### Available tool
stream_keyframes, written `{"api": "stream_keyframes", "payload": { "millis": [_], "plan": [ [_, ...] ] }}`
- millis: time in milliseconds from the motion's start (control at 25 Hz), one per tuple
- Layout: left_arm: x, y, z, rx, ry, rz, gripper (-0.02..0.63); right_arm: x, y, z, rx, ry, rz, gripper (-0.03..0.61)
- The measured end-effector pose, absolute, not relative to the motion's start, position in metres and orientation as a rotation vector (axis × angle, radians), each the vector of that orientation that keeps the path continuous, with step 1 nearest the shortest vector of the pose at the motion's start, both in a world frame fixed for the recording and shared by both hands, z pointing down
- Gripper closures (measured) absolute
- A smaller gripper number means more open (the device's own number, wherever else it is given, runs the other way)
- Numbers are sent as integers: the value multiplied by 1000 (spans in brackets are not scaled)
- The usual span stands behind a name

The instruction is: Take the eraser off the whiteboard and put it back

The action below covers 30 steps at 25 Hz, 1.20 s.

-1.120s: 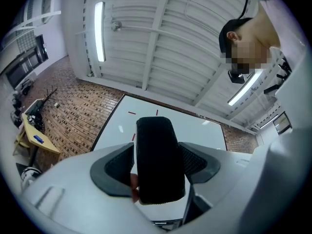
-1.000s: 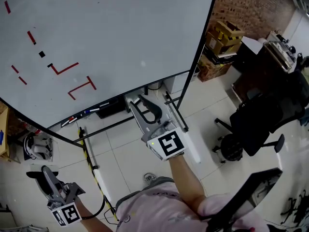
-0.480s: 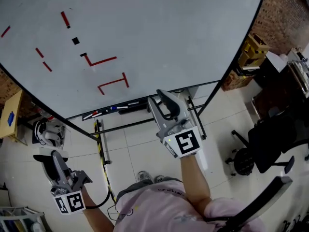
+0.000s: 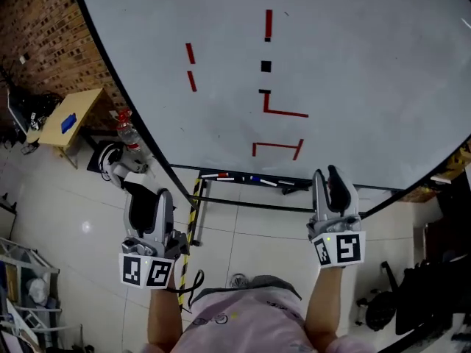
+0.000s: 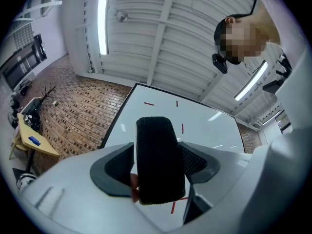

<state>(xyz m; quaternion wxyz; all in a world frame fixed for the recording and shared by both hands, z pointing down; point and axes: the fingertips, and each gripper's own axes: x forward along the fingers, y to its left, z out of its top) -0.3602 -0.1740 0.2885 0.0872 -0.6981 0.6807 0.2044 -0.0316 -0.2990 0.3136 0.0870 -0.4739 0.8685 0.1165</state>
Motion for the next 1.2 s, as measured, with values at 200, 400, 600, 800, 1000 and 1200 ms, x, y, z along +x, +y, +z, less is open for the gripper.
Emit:
{"api": "stream_keyframes", "payload": {
  "millis": [200, 400, 600, 800, 1000, 1200],
  "plan": [
    [-373, -223, 307, -2091, 2059, 544, 321, -43, -322, 308, -1385, 2598, 367, 477],
    [-391, -279, 322, -2045, 2119, 470, 321, -55, -346, 293, -1291, 2592, 399, 477],
    [-407, -321, 342, -2001, 2119, 394, 321, -73, -353, 284, -1162, 2620, 443, 477],
    [-431, -358, 363, -1978, 2142, 258, 321, -86, -352, 282, -1127, 2655, 482, 477],
    [-450, -380, 372, -1958, 2139, 201, 321, -89, -351, 275, -1158, 2667, 515, 477],
    [-458, -397, 386, -1978, 2122, 203, 321, -94, -349, 276, -1210, 2677, 525, 477]
  ]
}}
